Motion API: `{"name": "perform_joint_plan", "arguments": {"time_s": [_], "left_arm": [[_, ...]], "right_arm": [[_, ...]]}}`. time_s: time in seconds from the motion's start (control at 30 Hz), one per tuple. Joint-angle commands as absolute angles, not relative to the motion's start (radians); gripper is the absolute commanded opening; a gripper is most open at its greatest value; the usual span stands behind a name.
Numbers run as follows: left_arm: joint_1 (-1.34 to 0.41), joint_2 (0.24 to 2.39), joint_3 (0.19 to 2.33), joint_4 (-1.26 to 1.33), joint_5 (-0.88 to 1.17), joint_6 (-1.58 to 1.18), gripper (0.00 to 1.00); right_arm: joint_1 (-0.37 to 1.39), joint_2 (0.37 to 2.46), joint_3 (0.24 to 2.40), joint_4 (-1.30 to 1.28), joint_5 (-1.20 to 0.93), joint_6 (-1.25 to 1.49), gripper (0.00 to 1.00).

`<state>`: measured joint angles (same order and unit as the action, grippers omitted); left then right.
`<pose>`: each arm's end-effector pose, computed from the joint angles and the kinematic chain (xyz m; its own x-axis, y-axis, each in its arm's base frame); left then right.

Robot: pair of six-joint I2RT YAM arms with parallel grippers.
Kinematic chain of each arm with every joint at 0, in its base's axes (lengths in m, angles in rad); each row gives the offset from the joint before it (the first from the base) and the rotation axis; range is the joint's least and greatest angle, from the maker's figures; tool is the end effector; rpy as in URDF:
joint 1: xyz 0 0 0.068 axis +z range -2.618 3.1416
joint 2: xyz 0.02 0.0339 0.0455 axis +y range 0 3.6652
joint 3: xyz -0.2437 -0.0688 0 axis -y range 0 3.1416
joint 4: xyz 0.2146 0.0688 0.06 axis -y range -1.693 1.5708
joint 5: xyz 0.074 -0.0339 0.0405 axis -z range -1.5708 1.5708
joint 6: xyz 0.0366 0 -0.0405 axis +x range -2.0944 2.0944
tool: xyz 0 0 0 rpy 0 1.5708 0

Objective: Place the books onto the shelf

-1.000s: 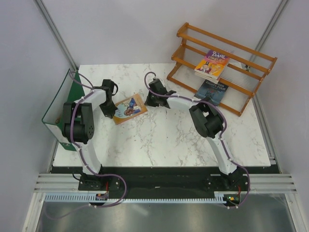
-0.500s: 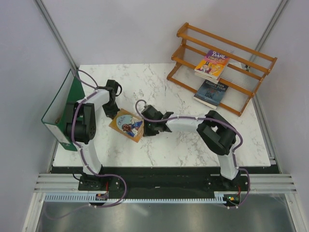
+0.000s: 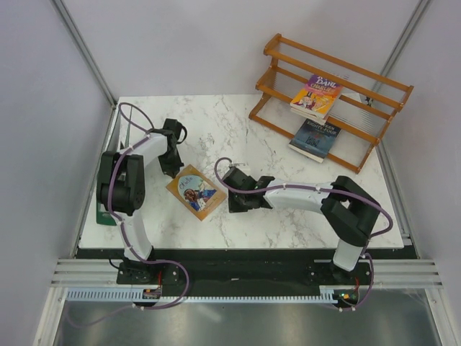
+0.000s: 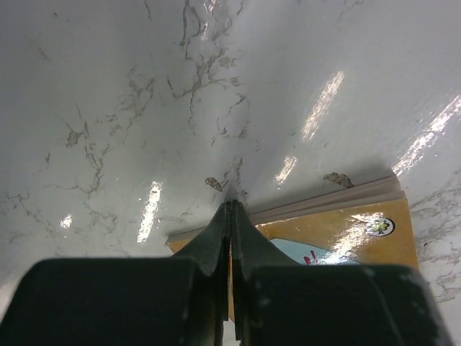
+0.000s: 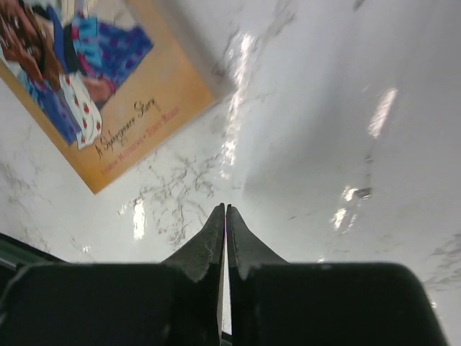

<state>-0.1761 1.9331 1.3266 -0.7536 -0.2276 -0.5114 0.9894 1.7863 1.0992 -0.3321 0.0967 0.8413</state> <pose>0.3360 -0.0514 0.1611 -0.9004 -0.3241 -0.2904 -0.3629 0.9275 0.0901 0.1864 0.2771 0.1678 -0.9111 -0.0353 -0.4106 -0.1872 0.9231 0.3359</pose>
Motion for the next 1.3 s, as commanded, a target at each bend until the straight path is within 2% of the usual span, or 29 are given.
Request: {"name": "perform_joint_plan", "arguments": {"time_s": [0.0,0.67,0.77,0.8,0.87,0.97,1.03,1.07,1.13,1.27], "left_arm": [[-0.167,1.855,1.325,-0.749,-0.253,-0.476,0.02],[-0.08,1.684,1.324,-0.828,-0.258,-0.466,0.02],[-0.078,1.666,1.316,-0.827,-0.246,-0.463,0.02],[-0.078,1.661,1.318,-0.827,-0.23,-0.46,0.02],[-0.078,1.643,1.324,-0.828,-0.209,-0.456,0.02],[-0.078,1.608,1.331,-0.83,-0.166,-0.433,0.03],[-0.078,1.585,1.333,-0.839,-0.152,-0.425,0.05],[-0.078,1.574,1.335,-0.842,-0.15,-0.422,0.09],[-0.077,1.536,1.335,-0.854,-0.146,-0.417,0.12],[-0.077,1.468,1.325,-0.871,-0.108,-0.407,0.26]], "right_arm": [[0.927,1.706,1.101,-0.367,0.183,0.804,0.08],[0.905,1.76,1.132,-0.367,0.178,0.77,0.1],[0.905,1.724,1.135,-0.361,0.192,0.752,0.18],[0.904,1.714,1.137,-0.359,0.195,0.743,0.28],[0.904,1.689,1.14,-0.354,0.195,0.724,0.41],[0.905,1.66,1.144,-0.338,0.175,0.7,0.54],[0.904,1.629,1.135,-0.283,0.129,0.686,0.59],[0.905,1.62,1.129,-0.259,0.112,0.686,0.65],[0.905,1.606,1.134,-0.2,0.05,0.683,0.67],[0.908,1.626,1.169,-0.129,-0.043,0.692,0.68]]}}
